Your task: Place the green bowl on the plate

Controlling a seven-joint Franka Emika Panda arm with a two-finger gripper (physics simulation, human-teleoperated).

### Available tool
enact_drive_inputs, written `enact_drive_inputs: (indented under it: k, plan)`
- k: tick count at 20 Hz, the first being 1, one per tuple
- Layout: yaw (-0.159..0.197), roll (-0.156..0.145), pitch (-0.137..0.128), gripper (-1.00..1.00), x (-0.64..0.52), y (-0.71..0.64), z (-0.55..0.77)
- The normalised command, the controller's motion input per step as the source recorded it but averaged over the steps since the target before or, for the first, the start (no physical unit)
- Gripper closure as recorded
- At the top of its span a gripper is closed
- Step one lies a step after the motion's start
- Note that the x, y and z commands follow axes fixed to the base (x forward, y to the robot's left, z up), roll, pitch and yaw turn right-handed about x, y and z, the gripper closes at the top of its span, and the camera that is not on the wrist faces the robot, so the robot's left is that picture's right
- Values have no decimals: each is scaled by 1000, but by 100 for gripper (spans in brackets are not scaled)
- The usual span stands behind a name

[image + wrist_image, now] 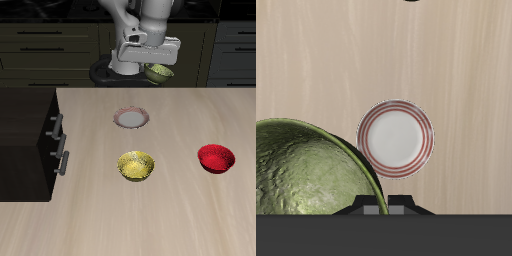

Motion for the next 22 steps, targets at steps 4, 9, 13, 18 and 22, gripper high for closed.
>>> enact_drive_inputs:
  k: [4,9,13,18,22]
  plan:
    - [-11,-38,2,100,-60,-214,17]
    - [-8,-33,-11,100,-63,-144,47]
    - [0,-4,-8,100,49,19,60]
    - [-6,6,-9,100,86,15,42]
    - [-23,29,1,100,166,86,48]
